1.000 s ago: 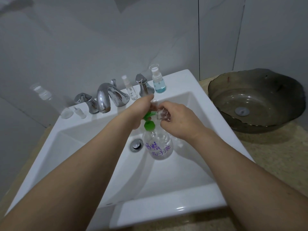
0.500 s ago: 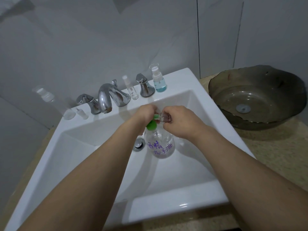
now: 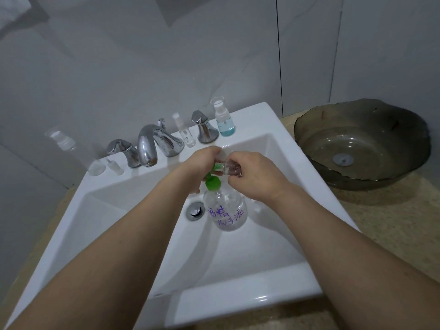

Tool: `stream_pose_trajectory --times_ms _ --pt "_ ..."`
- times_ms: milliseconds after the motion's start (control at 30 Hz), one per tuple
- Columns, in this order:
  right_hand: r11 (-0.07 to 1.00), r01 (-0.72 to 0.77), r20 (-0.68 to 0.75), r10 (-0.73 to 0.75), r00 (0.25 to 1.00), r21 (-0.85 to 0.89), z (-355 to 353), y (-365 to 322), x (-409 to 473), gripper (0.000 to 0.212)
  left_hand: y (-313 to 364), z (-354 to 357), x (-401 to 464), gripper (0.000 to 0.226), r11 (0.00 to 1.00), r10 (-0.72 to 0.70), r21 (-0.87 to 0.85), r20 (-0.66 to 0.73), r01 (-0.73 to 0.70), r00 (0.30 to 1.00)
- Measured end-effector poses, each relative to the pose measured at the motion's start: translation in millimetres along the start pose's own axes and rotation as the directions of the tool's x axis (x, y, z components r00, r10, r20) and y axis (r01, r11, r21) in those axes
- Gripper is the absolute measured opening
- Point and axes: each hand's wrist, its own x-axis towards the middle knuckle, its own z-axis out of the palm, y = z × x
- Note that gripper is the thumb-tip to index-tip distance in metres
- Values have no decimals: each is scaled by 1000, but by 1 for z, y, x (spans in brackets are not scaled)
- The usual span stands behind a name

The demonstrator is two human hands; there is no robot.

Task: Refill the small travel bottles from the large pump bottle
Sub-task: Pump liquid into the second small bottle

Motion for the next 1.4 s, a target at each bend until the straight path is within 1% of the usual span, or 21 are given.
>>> stream_pose_trajectory --times_ms 67,133,267,367,500,633,767,833,933,1033,1100,1167,1300,1400 --pt "1000 -7 20 7 1000 12 1 0 0 22 -2 1 -1 31 1000 -11 -2 -10 10 1000" --pt "1000 -24 44 24 999 5 1 2 0 20 -1 4 -4 23 1000 11 -16 -26 -11 1000" --pt "998 -51 80 54 995 -40 4 3 -1 9 -5 9 -5 27 1000 26 0 -39 -27 999" --pt "997 -67 86 71 994 -44 5 4 0 14 -4 10 -6 20 999 34 4 -48 -34 998" --pt "997 -60 74 63 995 -44 5 4 1 17 -3 8 -6 27 998 64 -14 -56 -65 996" --pt "1000 -19 15 19 1000 -12 0 -1 0 18 6 0 -7 34 998 40 -47 -22 -41 999" --pt "1000 -3 3 3 1000 -16 -2 -2 -1 21 10 -2 -7 35 998 58 -3 -7 -58 998" --pt "1000 -3 5 3 1000 -17 -2 -2 -1 22 7 0 -6 32 999 51 17 -18 -51 999" --pt "1000 -10 7 10 1000 -19 -2 -1 -1 21 4 4 -3 31 998 64 -18 -29 -64 998" --pt "999 -29 27 30 999 -38 0 1 0 20 4 8 -3 24 998 68 10 -15 -68 998" --pt "998 -46 55 49 997 -51 2 2 -1 16 -1 8 -3 28 1000 12 26 -5 -12 1000" --pt "997 -49 76 53 996 -56 2 2 -1 11 -4 9 -3 34 1000 -4 23 -9 5 1000" --pt "997 -50 70 53 996 -55 4 3 -1 10 -3 10 -5 30 998 59 12 -43 -58 997" --pt "997 -60 52 62 997 -42 5 3 0 18 -4 9 1 32 993 114 -12 -81 -115 990"
